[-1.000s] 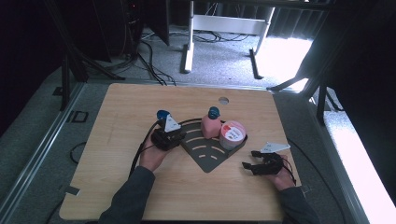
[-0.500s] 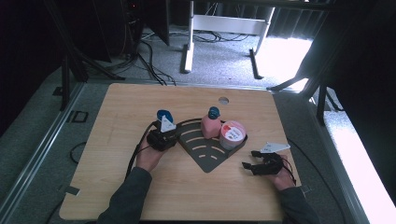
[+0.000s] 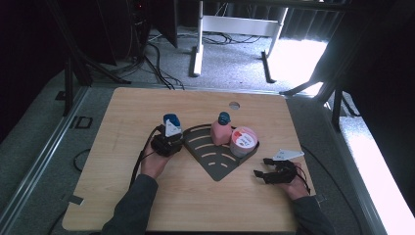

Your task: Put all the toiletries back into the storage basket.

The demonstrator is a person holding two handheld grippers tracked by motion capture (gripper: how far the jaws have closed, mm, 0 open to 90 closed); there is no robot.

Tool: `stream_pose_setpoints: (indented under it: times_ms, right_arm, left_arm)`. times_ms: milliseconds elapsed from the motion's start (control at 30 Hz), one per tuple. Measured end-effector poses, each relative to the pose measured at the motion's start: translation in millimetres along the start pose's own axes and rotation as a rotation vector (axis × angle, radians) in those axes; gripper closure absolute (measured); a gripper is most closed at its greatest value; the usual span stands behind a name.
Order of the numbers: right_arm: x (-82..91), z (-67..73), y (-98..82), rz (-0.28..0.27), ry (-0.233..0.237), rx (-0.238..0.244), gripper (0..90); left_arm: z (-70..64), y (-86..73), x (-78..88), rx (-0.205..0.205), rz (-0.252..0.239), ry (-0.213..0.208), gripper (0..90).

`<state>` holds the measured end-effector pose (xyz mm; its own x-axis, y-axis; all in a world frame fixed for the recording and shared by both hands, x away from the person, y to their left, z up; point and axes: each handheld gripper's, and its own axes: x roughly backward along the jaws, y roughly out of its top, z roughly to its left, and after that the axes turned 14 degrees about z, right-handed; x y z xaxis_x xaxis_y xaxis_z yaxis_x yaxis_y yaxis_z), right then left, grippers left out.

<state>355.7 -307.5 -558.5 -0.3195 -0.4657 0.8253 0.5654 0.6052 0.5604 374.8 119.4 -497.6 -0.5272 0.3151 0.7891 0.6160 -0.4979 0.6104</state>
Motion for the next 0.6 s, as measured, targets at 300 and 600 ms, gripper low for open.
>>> stream_pose_setpoints:
  times_ms: [300,600]
  right_arm:
    - [-0.1,0.2,0.0,0.000,-0.001,0.000,27.2]
    - [0.0,0.1,0.0,0.000,-0.001,0.000,27.2]
  left_arm:
    - [5.2,-4.8,3.0,0.011,0.000,0.009,72.5]
    - [13.8,-14.9,12.9,-0.001,0.024,-0.016,67.4]
